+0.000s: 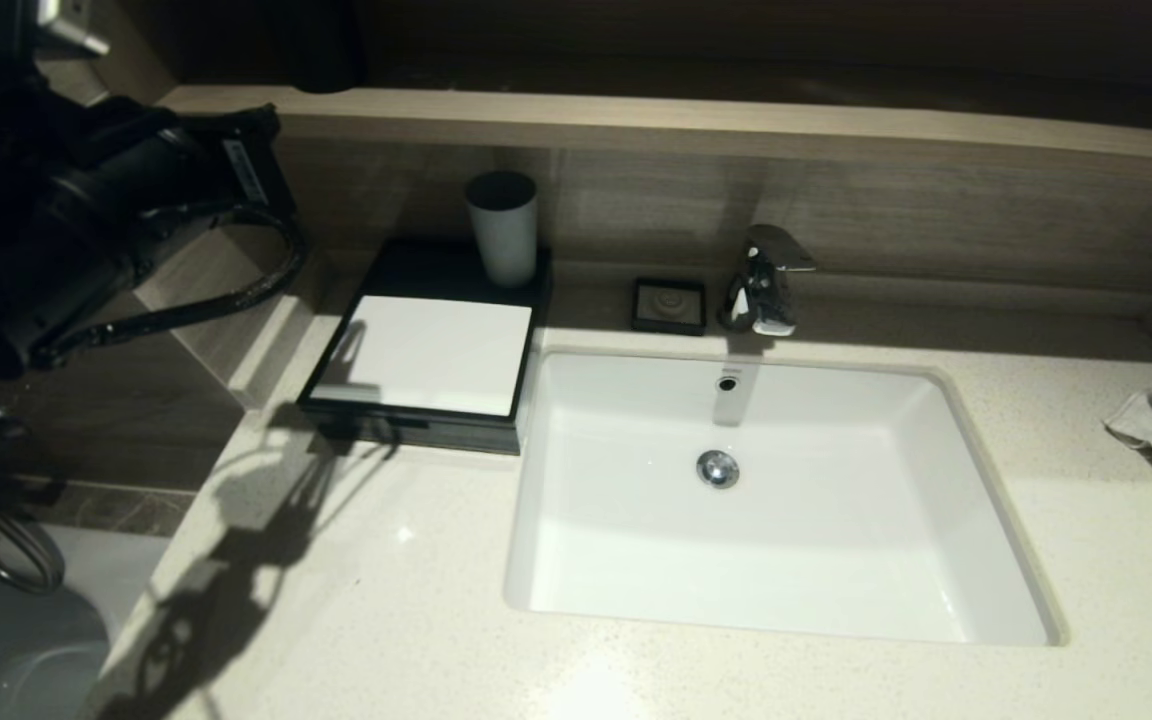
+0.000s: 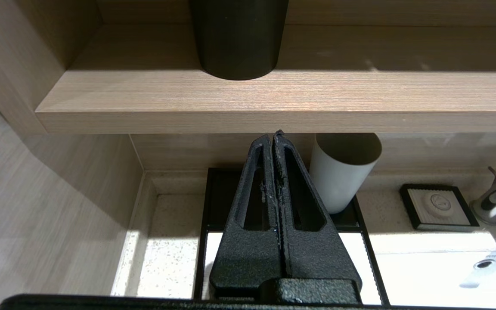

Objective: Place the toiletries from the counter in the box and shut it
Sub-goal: Pick up the cup

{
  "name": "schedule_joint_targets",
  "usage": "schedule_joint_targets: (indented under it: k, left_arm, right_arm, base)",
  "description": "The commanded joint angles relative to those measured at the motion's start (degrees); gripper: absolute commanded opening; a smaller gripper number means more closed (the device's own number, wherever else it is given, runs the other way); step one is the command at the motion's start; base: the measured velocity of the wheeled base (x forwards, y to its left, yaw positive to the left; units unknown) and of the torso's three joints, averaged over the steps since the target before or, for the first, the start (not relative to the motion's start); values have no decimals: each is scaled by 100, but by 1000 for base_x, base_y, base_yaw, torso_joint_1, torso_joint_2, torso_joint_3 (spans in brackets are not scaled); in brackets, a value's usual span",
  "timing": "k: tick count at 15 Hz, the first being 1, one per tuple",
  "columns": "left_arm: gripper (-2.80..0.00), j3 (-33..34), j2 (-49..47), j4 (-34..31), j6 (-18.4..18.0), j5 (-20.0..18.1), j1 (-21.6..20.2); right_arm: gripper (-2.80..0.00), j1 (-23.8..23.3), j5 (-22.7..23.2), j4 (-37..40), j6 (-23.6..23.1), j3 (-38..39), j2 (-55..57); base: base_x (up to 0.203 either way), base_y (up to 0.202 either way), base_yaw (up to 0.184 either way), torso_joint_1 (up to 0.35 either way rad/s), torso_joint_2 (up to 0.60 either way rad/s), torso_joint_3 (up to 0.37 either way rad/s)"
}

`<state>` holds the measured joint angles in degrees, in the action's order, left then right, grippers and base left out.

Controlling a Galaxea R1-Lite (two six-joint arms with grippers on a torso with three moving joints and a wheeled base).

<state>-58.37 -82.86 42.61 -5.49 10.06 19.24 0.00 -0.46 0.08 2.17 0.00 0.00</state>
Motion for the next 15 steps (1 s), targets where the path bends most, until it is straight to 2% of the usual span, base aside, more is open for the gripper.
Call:
schedule_joint_targets:
  k: [1, 5, 6, 12, 15]
  left_arm:
    - [-280, -121, -99, 28, -4, 14, 1]
    - [-280, -254, -68, 11, -4, 23, 1]
    - [0, -269, -64, 11, -13, 23, 1]
    - [0, -303, -235, 20, -22, 14, 0]
    - [0, -569, -301, -27, -56, 14, -3]
  right_arm:
    - [-280, 0, 2, 1, 3, 0, 1]
    - [-280, 0, 2, -7, 3, 0, 9]
    - [-280, 0, 2, 1, 3, 0, 0]
    - [-280, 0, 2, -3, 3, 0, 2]
    - [-280, 0, 2, 1, 3, 0, 9]
  base:
    - [0, 0, 0, 0, 0, 0]
    - [0, 0, 0, 0, 0, 0]
    - [0, 0, 0, 0, 0, 0]
    - [0, 0, 0, 0, 0, 0]
    - [0, 0, 0, 0, 0, 0]
